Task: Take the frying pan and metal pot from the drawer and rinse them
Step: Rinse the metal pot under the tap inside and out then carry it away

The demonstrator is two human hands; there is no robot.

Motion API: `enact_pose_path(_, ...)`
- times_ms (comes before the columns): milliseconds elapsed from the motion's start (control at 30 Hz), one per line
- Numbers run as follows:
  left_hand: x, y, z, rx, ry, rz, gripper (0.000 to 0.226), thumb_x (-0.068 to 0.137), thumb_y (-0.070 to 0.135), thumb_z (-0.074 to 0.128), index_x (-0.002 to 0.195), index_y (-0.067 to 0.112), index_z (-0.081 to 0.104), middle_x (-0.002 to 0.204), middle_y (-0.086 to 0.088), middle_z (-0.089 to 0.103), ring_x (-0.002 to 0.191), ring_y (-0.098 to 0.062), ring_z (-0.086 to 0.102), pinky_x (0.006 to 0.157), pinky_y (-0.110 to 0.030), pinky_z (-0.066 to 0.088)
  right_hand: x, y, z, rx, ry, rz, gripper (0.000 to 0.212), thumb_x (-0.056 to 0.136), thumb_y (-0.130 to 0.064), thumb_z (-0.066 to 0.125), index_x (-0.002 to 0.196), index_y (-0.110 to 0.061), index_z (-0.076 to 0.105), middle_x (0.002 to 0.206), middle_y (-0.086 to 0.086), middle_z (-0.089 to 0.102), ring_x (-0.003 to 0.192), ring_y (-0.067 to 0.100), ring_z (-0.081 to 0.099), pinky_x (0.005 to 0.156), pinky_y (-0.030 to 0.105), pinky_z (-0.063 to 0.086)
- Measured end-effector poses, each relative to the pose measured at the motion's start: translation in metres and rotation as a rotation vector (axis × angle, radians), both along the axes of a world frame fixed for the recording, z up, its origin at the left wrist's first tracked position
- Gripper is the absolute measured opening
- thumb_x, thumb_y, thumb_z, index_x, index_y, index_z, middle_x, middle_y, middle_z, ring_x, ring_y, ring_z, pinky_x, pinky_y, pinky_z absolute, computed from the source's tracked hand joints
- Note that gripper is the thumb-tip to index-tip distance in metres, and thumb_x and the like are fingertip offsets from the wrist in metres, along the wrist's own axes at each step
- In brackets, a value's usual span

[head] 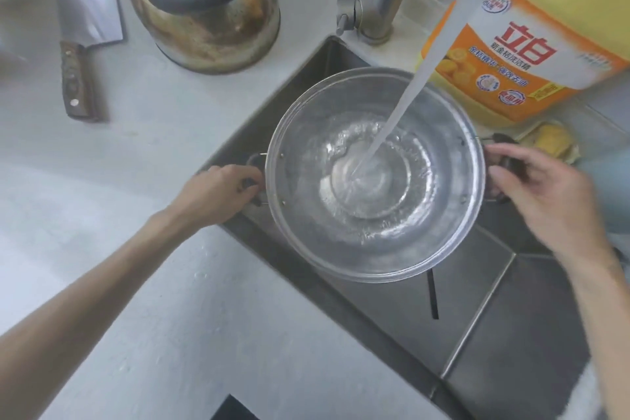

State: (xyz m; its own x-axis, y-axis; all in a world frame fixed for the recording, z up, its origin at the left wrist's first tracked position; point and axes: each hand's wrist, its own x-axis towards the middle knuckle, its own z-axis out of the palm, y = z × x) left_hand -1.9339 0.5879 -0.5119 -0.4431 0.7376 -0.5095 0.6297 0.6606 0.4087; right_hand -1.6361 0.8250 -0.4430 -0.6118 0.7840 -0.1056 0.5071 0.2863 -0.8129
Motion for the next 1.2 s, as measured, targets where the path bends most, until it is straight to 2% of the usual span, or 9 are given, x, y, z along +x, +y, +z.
enact_pose_path(233,0.007,0.015,-0.004,0.233,0.008,0.098,0.02,0.089,0.021,0.052,0.088,0.037,0.065,0.078,0.017,0.067,0.085,-0.017,0.065,0.072,-0.028,0.045,0.028,-0.022,-0.013,0.102,0.135,-0.126,0.032,0.085,-0.003,0.063,0.092,-0.034,0.062,0.092,-0.017,0.063,0.077,-0.002,0.061,0.077,0.01,0.047)
enact_pose_path(333,0.0,0.011,0.023,0.362,0.175,0.016,0.019,0.089,0.024,0.051,0.093,0.037,0.065,0.094,0.008,0.067,0.088,-0.022,0.063,0.075,-0.036,0.049,0.036,-0.04,-0.048,-0.095,0.215,-0.313,0.033,0.085,0.005,0.059,0.086,-0.027,0.061,0.08,-0.016,0.067,0.078,0.0,0.059,0.077,0.012,0.047)
enact_pose_path(467,-0.004,0.017,0.074,0.558,0.298,-0.062,0.018,0.09,0.031,0.048,0.096,0.035,0.064,0.078,0.007,0.06,0.079,-0.021,0.058,0.069,-0.04,0.05,0.027,-0.069,-0.093,-0.483,0.222,-0.4,0.017,0.082,-0.008,0.064,0.093,-0.02,0.063,0.081,-0.014,0.071,0.075,0.0,0.063,0.065,0.012,0.05)
enact_pose_path(533,-0.007,0.026,0.089,0.53,0.274,-0.03,0.016,0.087,0.035,0.048,0.094,0.036,0.063,0.069,0.012,0.057,0.074,-0.021,0.058,0.073,-0.04,0.051,0.019,-0.074,-0.109,-0.71,0.11,-0.346,0.032,0.07,-0.028,0.069,0.099,-0.017,0.065,0.084,-0.012,0.074,0.076,0.004,0.066,0.061,0.015,0.052)
enact_pose_path(633,-0.016,0.028,0.089,0.363,0.228,0.055,0.014,0.081,0.043,0.046,0.085,0.044,0.06,0.066,0.018,0.062,0.075,-0.023,0.063,0.079,-0.042,0.052,0.01,-0.062,-0.118,-0.876,-0.078,-0.263,0.024,0.085,-0.009,0.061,0.108,-0.009,0.066,0.09,-0.001,0.074,0.082,0.017,0.066,0.065,0.017,0.054)
enact_pose_path(800,-0.022,0.004,0.056,0.085,0.094,0.112,0.013,0.088,0.035,0.05,0.085,0.041,0.062,0.079,0.013,0.069,0.085,-0.022,0.064,0.078,-0.037,0.048,0.01,-0.019,-0.074,-0.553,-0.187,-0.194,0.026,0.087,-0.008,0.061,0.109,-0.021,0.067,0.111,0.001,0.07,0.1,0.01,0.065,0.097,0.028,0.047)
enact_pose_path(933,-0.011,0.003,0.018,-0.038,-0.02,0.04,0.013,0.09,0.035,0.05,0.088,0.041,0.061,0.084,0.006,0.069,0.083,-0.021,0.065,0.081,-0.038,0.05,0.009,0.002,-0.017,-0.248,-0.131,-0.1,0.026,0.087,-0.014,0.062,0.106,-0.031,0.069,0.091,-0.013,0.071,0.075,-0.01,0.064,0.072,0.001,0.044)
enact_pose_path(1067,0.005,0.02,-0.013,0.029,-0.216,0.033,0.015,0.089,0.023,0.055,0.083,0.033,0.065,0.064,0.016,0.069,0.063,0.003,0.062,0.07,-0.024,0.048,0.012,0.005,0.021,-0.064,0.032,-0.041,0.033,0.086,-0.009,0.063,0.097,-0.04,0.068,0.074,-0.017,0.068,0.06,0.005,0.061,0.067,0.013,0.051)
enact_pose_path(1200,0.016,0.034,-0.024,0.175,-0.198,0.052,0.024,0.088,0.021,0.057,0.076,0.04,0.064,0.07,0.025,0.069,0.064,0.016,0.058,0.068,-0.017,0.043,0.025,-0.001,0.024,0.051,0.059,-0.084,0.039,0.085,-0.007,0.064,0.091,-0.046,0.065,0.086,-0.023,0.067,0.075,0.001,0.062,0.077,0.011,0.049)
